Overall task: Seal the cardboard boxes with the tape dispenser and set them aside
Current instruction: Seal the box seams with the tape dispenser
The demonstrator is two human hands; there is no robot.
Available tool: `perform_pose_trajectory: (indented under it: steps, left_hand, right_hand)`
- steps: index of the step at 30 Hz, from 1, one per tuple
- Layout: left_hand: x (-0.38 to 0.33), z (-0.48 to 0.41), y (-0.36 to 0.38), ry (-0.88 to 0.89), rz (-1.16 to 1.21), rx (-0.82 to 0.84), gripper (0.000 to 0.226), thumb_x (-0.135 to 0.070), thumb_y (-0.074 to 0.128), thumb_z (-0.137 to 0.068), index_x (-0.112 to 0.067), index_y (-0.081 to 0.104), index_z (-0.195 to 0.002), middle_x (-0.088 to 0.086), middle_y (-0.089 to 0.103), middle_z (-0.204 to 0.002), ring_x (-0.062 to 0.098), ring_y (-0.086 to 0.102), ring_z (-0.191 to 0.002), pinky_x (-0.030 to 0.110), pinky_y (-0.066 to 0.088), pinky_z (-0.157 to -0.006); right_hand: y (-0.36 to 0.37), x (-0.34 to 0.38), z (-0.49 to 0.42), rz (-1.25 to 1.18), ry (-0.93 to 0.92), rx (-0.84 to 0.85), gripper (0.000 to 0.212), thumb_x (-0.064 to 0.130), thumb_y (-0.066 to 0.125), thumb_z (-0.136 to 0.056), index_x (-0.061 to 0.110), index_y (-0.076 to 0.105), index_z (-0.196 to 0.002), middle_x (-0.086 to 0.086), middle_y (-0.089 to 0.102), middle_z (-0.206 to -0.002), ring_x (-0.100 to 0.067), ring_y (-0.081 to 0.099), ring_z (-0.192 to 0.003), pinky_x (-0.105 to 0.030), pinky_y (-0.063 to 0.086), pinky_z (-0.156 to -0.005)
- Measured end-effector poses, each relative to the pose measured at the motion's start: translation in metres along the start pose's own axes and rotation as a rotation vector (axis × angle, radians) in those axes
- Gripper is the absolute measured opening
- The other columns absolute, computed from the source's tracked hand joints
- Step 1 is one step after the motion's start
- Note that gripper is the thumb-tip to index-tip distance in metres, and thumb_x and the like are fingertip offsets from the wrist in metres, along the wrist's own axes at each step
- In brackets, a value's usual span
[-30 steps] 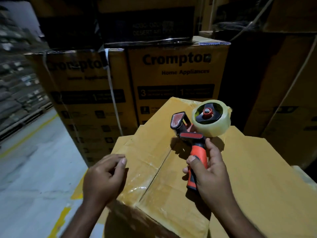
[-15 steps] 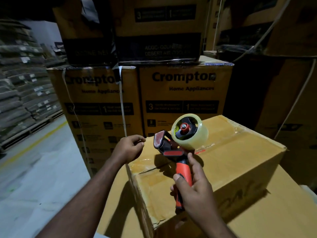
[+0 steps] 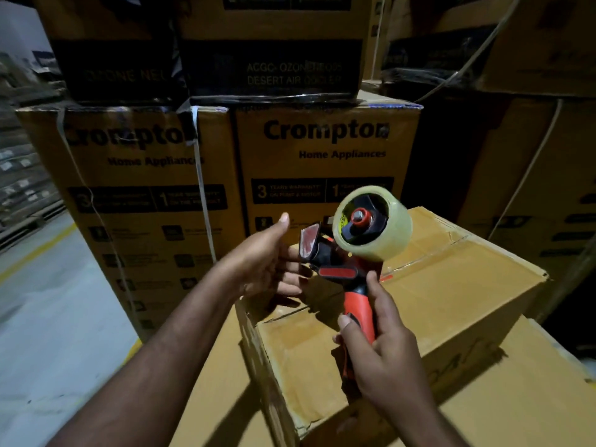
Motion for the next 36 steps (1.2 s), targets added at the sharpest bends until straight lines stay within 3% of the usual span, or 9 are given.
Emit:
perform_pose_trajectory:
  steps: [3,5,10,13,17,24,27,30,36]
  left_hand:
    - [-0.011,0.006,0.000,-0.010,0.116,0.068,0.090,-0.080,0.033,-0.092,0.000,0.071,-0.106,0.025,0.073,-0.105,0.035,0.074,-0.095,0.050,0.061,-0.082]
    - [-0.013,0.007,-0.004,-0.026,0.168,0.085,0.088,-0.081,0.037,-0.090,-0.001,0.072,-0.103,0.024,0.073,-0.103,0.037,0.073,-0.095,0.055,0.060,-0.084]
    - [0.000,0.017,-0.016,-0.109,0.306,0.089,0.079,-0.077,0.056,-0.084,-0.002,0.071,-0.103,0.022,0.072,-0.099,0.035,0.075,-0.084,0.053,0.063,-0.072]
    - [0.004,0.023,-0.018,-0.085,0.439,0.044,0.067,-0.057,0.074,-0.079,0.001,0.066,-0.114,0.023,0.072,-0.102,0.035,0.075,-0.082,0.046,0.064,-0.065]
    - [0.003,0.030,-0.027,-0.057,0.550,0.067,0.039,-0.022,0.075,-0.081,0.001,0.064,-0.109,0.021,0.070,-0.097,0.031,0.074,-0.080,0.039,0.064,-0.069]
    - [-0.003,0.046,-0.052,-0.050,0.280,-0.034,0.011,-0.014,0.067,-0.087,-0.004,0.066,-0.089,0.011,0.066,-0.076,0.017,0.065,-0.057,0.027,0.059,-0.048]
    - [-0.001,0.049,-0.061,-0.037,0.326,-0.028,0.007,-0.003,0.066,-0.079,-0.001,0.065,-0.085,0.011,0.064,-0.077,0.016,0.065,-0.060,0.027,0.061,-0.055]
    - [-0.003,0.050,-0.069,-0.020,0.319,0.006,0.016,0.005,0.057,-0.091,0.000,0.070,-0.084,0.017,0.067,-0.088,0.020,0.071,-0.069,0.029,0.063,-0.063]
    - [-0.020,0.053,-0.079,-0.034,0.217,0.042,0.014,-0.001,0.055,-0.092,0.001,0.068,-0.097,0.019,0.070,-0.094,0.024,0.073,-0.074,0.037,0.061,-0.076]
  right_hand:
    - [0.003,0.013,-0.003,0.132,-0.059,-0.003,0.071,0.052,0.052,-0.093,0.066,0.003,-0.143,-0.008,0.067,-0.118,-0.017,0.064,-0.090,-0.025,0.053,-0.067]
    - [0.006,0.020,-0.005,0.169,-0.125,-0.006,0.072,0.052,0.051,-0.094,0.071,-0.003,-0.136,-0.004,0.061,-0.133,-0.021,0.063,-0.109,-0.036,0.057,-0.084]
    - [0.013,0.036,-0.005,0.191,-0.264,-0.001,0.069,0.055,0.047,-0.089,0.084,-0.002,-0.127,0.001,0.059,-0.136,-0.017,0.062,-0.116,-0.042,0.058,-0.089]
    - [0.019,0.040,-0.004,0.209,-0.308,0.006,0.069,0.055,0.047,-0.089,0.084,-0.003,-0.127,0.001,0.056,-0.140,-0.016,0.061,-0.118,-0.042,0.058,-0.091]
    - [0.025,0.043,-0.002,0.214,-0.338,0.060,0.070,0.057,0.047,-0.087,0.083,-0.004,-0.128,0.002,0.054,-0.141,-0.015,0.061,-0.115,-0.038,0.058,-0.090]
    - [0.026,0.045,0.001,0.215,-0.391,0.089,0.073,0.054,0.051,-0.087,0.076,0.003,-0.137,0.003,0.057,-0.137,-0.013,0.065,-0.106,-0.032,0.059,-0.083]
    - [0.025,0.045,0.000,0.186,-0.395,0.082,0.072,0.055,0.052,-0.087,0.078,0.004,-0.136,0.004,0.059,-0.132,-0.009,0.065,-0.104,-0.025,0.057,-0.081]
    - [0.022,0.044,-0.002,0.153,-0.378,0.098,0.067,0.058,0.053,-0.092,0.080,0.005,-0.133,0.004,0.062,-0.127,-0.006,0.065,-0.099,-0.019,0.055,-0.076]
    - [0.019,0.045,-0.006,0.150,-0.337,0.112,0.067,0.058,0.053,-0.088,0.081,0.008,-0.132,-0.003,0.065,-0.117,0.004,0.058,-0.070,-0.013,0.048,-0.059]
Point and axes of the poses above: each hand's wrist, its own z-axis away from the middle knuckle, its own y-axis out of the palm, x = y × z, the point moved 3 cm from there along -z, towards the middle knuckle
